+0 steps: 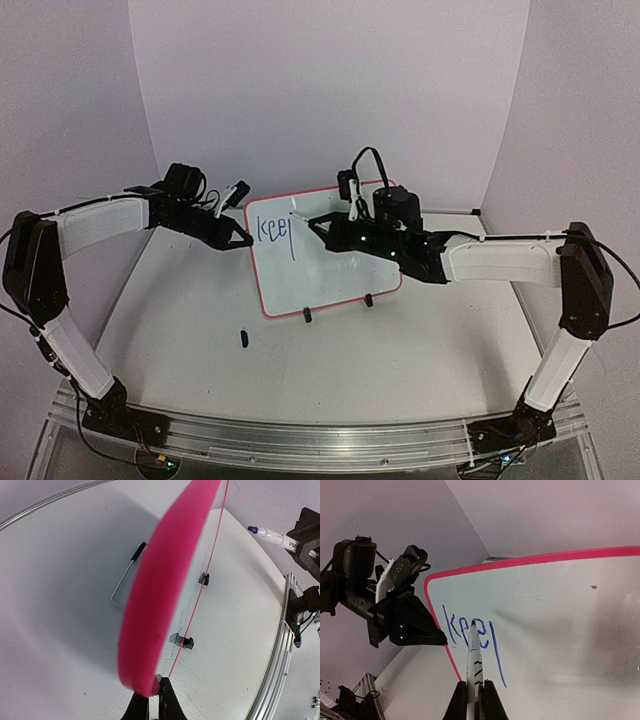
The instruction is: Write a sentence on the whiteboard
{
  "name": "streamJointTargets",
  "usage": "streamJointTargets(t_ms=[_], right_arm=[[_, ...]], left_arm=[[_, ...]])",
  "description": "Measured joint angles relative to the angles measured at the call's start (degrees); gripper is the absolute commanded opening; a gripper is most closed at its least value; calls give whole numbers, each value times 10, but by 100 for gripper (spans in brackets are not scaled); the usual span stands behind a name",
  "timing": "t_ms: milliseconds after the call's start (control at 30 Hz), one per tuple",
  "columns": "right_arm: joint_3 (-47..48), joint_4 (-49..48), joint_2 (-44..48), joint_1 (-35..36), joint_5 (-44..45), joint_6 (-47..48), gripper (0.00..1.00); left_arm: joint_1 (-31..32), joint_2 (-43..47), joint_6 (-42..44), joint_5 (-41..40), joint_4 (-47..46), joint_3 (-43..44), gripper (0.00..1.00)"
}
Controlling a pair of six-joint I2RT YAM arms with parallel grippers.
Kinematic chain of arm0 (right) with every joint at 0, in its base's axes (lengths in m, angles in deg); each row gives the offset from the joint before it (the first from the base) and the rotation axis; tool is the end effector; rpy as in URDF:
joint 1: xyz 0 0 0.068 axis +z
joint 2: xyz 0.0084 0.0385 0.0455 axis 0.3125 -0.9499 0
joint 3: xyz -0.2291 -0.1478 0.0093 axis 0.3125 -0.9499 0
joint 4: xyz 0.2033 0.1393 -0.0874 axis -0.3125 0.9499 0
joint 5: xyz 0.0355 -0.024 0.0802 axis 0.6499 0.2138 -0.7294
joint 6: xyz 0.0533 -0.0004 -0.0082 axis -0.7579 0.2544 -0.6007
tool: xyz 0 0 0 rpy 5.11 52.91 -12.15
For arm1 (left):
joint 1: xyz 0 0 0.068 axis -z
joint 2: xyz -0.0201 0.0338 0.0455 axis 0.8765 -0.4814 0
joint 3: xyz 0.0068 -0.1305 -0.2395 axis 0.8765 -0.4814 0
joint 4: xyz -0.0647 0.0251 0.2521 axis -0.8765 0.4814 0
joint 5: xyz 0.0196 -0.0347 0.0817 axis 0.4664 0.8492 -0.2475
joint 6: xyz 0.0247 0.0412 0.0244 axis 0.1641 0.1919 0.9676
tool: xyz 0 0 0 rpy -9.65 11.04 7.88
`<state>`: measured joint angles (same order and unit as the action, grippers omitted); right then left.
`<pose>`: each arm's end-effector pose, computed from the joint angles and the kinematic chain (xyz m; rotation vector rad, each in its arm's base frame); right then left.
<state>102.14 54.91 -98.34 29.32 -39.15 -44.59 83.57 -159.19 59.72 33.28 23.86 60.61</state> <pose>0.2769 0.3123 0.2866 -0.5119 1.7586 1.0683 0.3247 -0.1562 0.2735 0.8966 2.1754 -0.8751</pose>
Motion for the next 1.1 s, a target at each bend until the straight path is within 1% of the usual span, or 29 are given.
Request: streamJointTargets(t_ms=[200,367,800,1100], right_arm=[[25,5,-28,0,9,10,0],[26,10,-38,0,16,12,0],[27,14,-39,2,44,13,0],[10,13,-29,3,58,15,0]], left_arm=[[0,0,0,0,0,0,0],[0,0,0,0,0,0,0],[0,0,-1,-4,0,0,0],[1,0,-1,-4,0,0,0]])
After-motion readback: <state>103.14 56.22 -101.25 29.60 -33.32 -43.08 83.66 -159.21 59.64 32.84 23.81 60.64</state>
